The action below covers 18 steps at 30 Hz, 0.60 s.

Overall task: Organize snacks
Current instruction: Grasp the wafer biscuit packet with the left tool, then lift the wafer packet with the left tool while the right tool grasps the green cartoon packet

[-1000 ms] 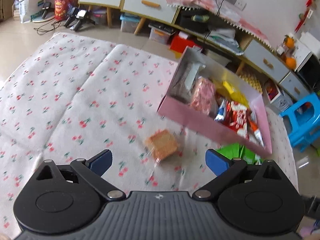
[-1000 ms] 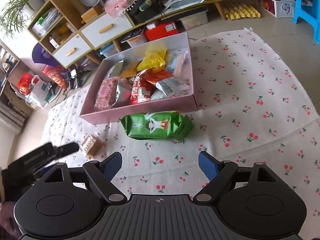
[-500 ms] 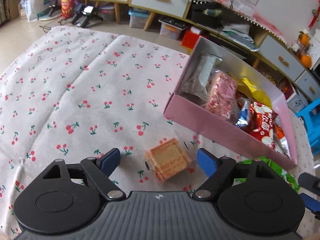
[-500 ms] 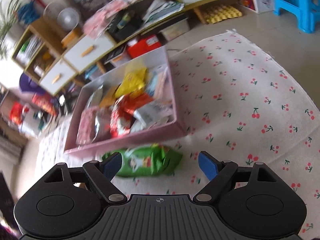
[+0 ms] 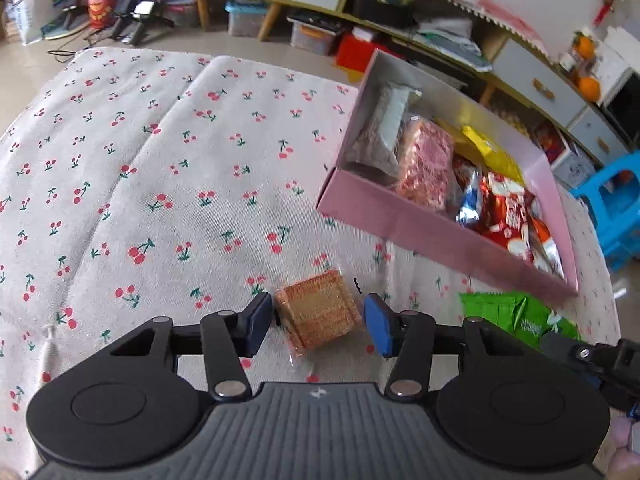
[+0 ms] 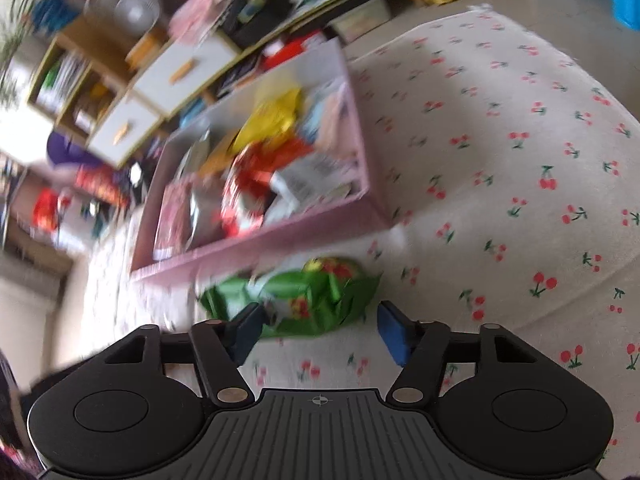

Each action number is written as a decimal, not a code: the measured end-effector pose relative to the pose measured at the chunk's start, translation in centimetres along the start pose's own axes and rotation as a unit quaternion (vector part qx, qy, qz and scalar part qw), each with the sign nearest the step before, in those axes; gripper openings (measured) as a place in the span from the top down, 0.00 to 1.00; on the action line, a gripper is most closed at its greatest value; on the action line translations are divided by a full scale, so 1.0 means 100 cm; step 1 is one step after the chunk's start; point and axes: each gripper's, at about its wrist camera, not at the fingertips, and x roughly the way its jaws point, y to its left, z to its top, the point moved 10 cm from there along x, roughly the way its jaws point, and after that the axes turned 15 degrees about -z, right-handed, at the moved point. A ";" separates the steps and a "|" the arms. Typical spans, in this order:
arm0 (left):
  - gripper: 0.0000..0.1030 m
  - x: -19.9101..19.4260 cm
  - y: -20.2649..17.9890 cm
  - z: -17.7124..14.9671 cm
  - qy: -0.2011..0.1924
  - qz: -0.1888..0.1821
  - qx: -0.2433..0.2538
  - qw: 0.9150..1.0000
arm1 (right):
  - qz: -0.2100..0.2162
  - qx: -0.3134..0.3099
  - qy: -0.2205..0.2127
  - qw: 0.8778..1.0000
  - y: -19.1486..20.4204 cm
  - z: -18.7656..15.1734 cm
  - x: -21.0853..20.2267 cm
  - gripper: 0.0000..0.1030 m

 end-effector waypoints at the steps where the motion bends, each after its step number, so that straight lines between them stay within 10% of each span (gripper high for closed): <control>1: 0.54 -0.001 -0.001 -0.001 0.005 -0.002 0.004 1.000 | 0.000 -0.017 0.006 1.000 0.003 -0.005 -0.001 0.45; 9: 0.54 -0.015 0.008 -0.015 0.045 -0.021 0.022 0.999 | 0.014 -0.107 0.019 0.994 0.022 -0.030 -0.022 0.51; 18: 0.53 -0.023 0.017 -0.018 0.040 -0.026 0.001 0.999 | 0.005 0.003 -0.047 0.999 -0.003 0.013 -0.027 0.47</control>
